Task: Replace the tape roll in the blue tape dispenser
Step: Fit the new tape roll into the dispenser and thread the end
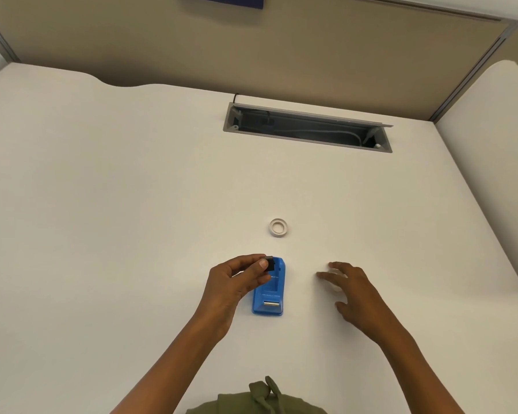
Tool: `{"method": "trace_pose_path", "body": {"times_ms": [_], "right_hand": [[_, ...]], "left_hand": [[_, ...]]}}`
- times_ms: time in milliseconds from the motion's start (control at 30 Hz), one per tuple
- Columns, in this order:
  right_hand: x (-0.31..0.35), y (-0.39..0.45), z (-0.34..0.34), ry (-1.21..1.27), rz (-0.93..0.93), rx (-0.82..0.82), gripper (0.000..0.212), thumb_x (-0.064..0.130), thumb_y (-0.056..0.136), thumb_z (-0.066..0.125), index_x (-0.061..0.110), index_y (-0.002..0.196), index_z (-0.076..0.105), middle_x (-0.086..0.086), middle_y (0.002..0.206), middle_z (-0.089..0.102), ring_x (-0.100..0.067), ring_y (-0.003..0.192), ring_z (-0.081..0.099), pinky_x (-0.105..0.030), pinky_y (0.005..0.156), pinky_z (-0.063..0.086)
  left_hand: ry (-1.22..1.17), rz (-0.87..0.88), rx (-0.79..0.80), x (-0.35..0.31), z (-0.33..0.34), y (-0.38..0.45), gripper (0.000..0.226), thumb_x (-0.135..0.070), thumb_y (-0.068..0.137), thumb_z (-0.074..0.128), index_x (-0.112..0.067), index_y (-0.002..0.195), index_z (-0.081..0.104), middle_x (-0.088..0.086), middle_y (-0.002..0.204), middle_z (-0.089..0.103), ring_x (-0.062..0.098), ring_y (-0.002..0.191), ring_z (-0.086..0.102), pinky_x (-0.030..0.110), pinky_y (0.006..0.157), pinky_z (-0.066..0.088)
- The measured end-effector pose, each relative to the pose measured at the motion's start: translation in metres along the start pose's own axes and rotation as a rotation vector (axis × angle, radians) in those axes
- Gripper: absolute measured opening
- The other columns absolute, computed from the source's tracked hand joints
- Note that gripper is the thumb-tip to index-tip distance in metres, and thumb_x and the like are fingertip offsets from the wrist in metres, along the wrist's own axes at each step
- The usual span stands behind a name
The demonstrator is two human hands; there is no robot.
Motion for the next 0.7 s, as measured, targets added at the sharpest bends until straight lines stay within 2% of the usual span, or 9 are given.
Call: {"method": "trace_pose_path", "body": {"times_ms": [133,267,333,367,500,600,700], "right_hand": [[0.009,0.001,-0.019,0.254,0.045,-0.127,0.052,-0.005,0.073,0.063,0.025,0.116,0.061,0.000,0.126,0.051,-0.021,0.109,0.055,-0.028,0.081,0.051],[0.025,-0.005,-0.033,0.680,0.106,-0.159,0.045,0.010,0.072,0.076,0.032,0.109,0.064,0.013,0.111,0.062,-0.015,0.087,0.067,-0.017,0.066,0.054],[0.035,-0.006,-0.033,0.830,0.116,-0.127,0.040,0.015,0.073,0.076,0.034,0.107,0.065,0.012,0.107,0.066,-0.016,0.077,0.070,-0.011,0.060,0.051],[0.042,-0.006,-0.033,0.881,0.103,-0.106,0.038,0.015,0.074,0.076,0.033,0.107,0.066,0.009,0.105,0.068,-0.018,0.074,0.071,-0.012,0.060,0.052],[0.064,-0.004,-0.030,0.983,0.047,-0.038,0.037,0.015,0.078,0.071,0.030,0.111,0.065,-0.007,0.101,0.070,-0.024,0.077,0.072,-0.029,0.067,0.059],[0.074,-0.004,-0.027,1.005,0.018,-0.011,0.033,0.020,0.077,0.072,0.027,0.109,0.067,-0.007,0.099,0.073,-0.025,0.080,0.072,-0.029,0.068,0.059],[0.079,-0.004,-0.024,1.031,-0.002,0.006,0.041,0.032,0.071,0.071,0.025,0.111,0.066,-0.007,0.099,0.074,-0.026,0.083,0.072,-0.035,0.073,0.060]], "left_hand": [[0.014,0.008,-0.003,-0.002,0.002,-0.003,0.026,-0.024,0.075,0.073,-0.025,0.100,0.070,0.007,0.096,0.074,0.022,0.087,0.072,0.026,0.080,0.058],[0.013,0.024,0.038,-0.006,0.009,-0.007,0.026,-0.023,0.072,0.074,-0.022,0.098,0.072,0.004,0.096,0.074,0.023,0.087,0.072,0.024,0.079,0.057],[0.010,0.027,0.056,-0.008,0.014,-0.008,0.030,-0.026,0.068,0.075,-0.020,0.097,0.072,0.006,0.099,0.073,0.024,0.089,0.072,0.025,0.081,0.057],[0.013,0.028,0.066,-0.009,0.016,-0.009,0.031,-0.027,0.067,0.075,-0.020,0.098,0.072,0.006,0.100,0.073,0.024,0.089,0.072,0.024,0.081,0.056],[0.041,0.019,0.101,-0.010,0.024,-0.010,0.026,-0.017,0.075,0.072,-0.022,0.101,0.072,0.004,0.100,0.075,0.022,0.090,0.071,0.019,0.075,0.055],[0.090,0.027,0.142,-0.012,0.030,-0.012,0.026,-0.014,0.078,0.069,-0.020,0.104,0.071,0.005,0.102,0.074,0.022,0.090,0.071,0.020,0.076,0.055],[0.122,0.036,0.155,-0.014,0.032,-0.013,0.027,-0.012,0.079,0.069,-0.018,0.106,0.070,0.010,0.105,0.073,0.025,0.091,0.071,0.027,0.084,0.056]]}}
Point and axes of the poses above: each hand's wrist, its own y-axis towards the middle knuckle, its own z-axis out of the palm, x = y × z, the point moved 10 cm from there along y, towards the middle knuckle
